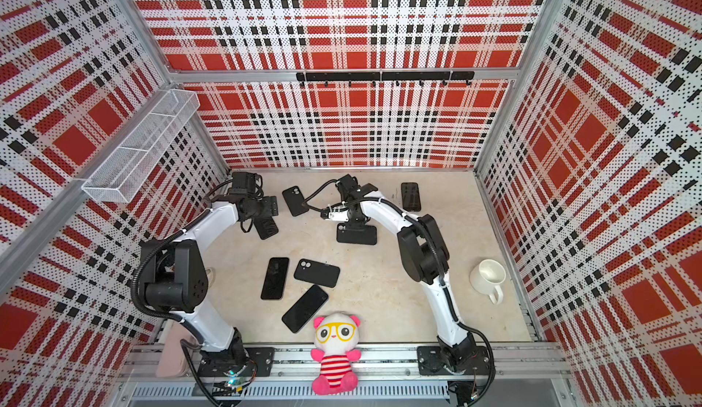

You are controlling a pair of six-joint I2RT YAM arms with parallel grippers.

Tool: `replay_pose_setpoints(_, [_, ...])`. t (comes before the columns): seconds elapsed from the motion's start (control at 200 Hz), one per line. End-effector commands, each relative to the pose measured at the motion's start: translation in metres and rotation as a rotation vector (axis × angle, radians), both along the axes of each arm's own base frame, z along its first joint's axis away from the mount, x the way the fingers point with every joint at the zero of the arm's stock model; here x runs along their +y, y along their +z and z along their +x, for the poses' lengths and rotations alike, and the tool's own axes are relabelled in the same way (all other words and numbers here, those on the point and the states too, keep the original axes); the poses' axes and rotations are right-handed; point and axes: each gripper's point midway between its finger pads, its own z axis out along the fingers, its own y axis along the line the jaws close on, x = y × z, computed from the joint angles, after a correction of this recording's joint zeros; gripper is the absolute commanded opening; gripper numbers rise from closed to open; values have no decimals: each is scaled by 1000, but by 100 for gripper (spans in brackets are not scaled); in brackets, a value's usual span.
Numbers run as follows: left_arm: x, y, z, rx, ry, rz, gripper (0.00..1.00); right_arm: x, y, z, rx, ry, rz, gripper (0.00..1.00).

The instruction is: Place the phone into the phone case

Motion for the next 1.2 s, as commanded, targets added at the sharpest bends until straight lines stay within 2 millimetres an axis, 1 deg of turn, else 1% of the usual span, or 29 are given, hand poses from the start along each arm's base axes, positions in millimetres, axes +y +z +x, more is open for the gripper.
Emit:
replay_pose_setpoints(0.0, [1, 15, -14, 0, -4, 8, 86, 10, -11, 2, 16, 106, -29, 0])
replay_pose_setpoints(0.14, [-16, 8, -46, 16, -21, -49, 85, 16, -29, 12, 3, 118, -52, 0])
replay_pose_setpoints(0.2, [-19, 3, -59, 30, -17, -70, 85, 18, -32, 16, -15, 120, -50, 0])
replay_pose_setpoints(0.225, [-18, 0, -64, 35, -11, -75, 85, 19, -31, 19, -28, 121, -41, 1])
replay_pose_setpoints(0.261, [-16, -4, -70, 45, 3, -78, 85, 21, -31, 19, -34, 121, -32, 15])
replay_pose_setpoints(0.286, [-15, -6, -74, 51, 12, -81, 85, 22, -29, 19, -37, 125, -25, 22])
replay_pose_setpoints(0.356, [-17, -13, -84, 70, 16, -103, 85, 25, -21, 17, -43, 128, -1, 50])
replay_pose_setpoints(0.396, [-19, -14, -89, 77, 18, -114, 85, 24, -14, 16, -45, 124, 10, 62])
replay_pose_setpoints(0.451, [-24, -13, -95, 84, 10, -113, 86, 25, 0, 15, -56, 105, 37, 77])
replay_pose_setpoints(0.486, [-27, -12, -98, 89, 7, -99, 86, 25, 12, 16, -66, 84, 65, 83])
replay_pose_setpoints(0.526, [-30, -10, -101, 95, 7, -69, 87, 25, 25, 16, -79, 54, 104, 86])
replay_pose_setpoints(0.606, [-41, -8, -112, 133, -21, -50, 89, 15, 61, 24, -130, -117, 222, 97])
replay_pose_setpoints(0.616, [-44, -9, -114, 138, -29, -52, 90, 14, 63, 25, -131, -141, 235, 99])
replay_pose_setpoints(0.676, [-55, -12, -123, 163, -56, -72, 91, -2, 93, 29, -178, -318, 328, 100])
replay_pose_setpoints(0.711, [-62, -17, -131, 190, -79, -86, 90, -14, 106, 27, -175, -446, 388, 100])
replay_pose_setpoints(0.792, [-68, -30, -150, 282, -118, -60, 90, -33, 124, 16, -121, -615, 511, 100])
replay_pose_setpoints(0.822, [-66, -36, -157, 317, -118, -47, 90, -42, 130, 14, -108, -696, 565, 100])
replay_pose_setpoints(0.907, [-61, -49, -174, 391, -125, -25, 95, -68, 135, 2, -47, -880, 673, 100])
replay_pose_setpoints(0.967, [-59, -58, -185, 433, -131, -15, 98, -79, 136, -8, -22, -947, 756, 100])
replay_pose_setpoints(0.977, [-65, -59, -188, 438, -156, -9, 98, -81, 136, -10, -23, -951, 767, 100])
replay_pose_setpoints(0.997, [-67, -60, -190, 446, -167, -8, 99, -85, 136, -12, -22, -969, 790, 100])
replay_pose_setpoints(1.067, [-69, -66, -196, 466, -175, -7, 98, -98, 135, -21, -19, -1016, 832, 100])
replay_pose_setpoints(1.147, [-72, -71, -198, 480, -197, 5, 98, -111, 130, -24, -12, -1069, 833, 100])
replay_pose_setpoints(1.197, [-74, -74, -198, 486, -217, 14, 98, -115, 127, -25, 4, -1091, 839, 100])
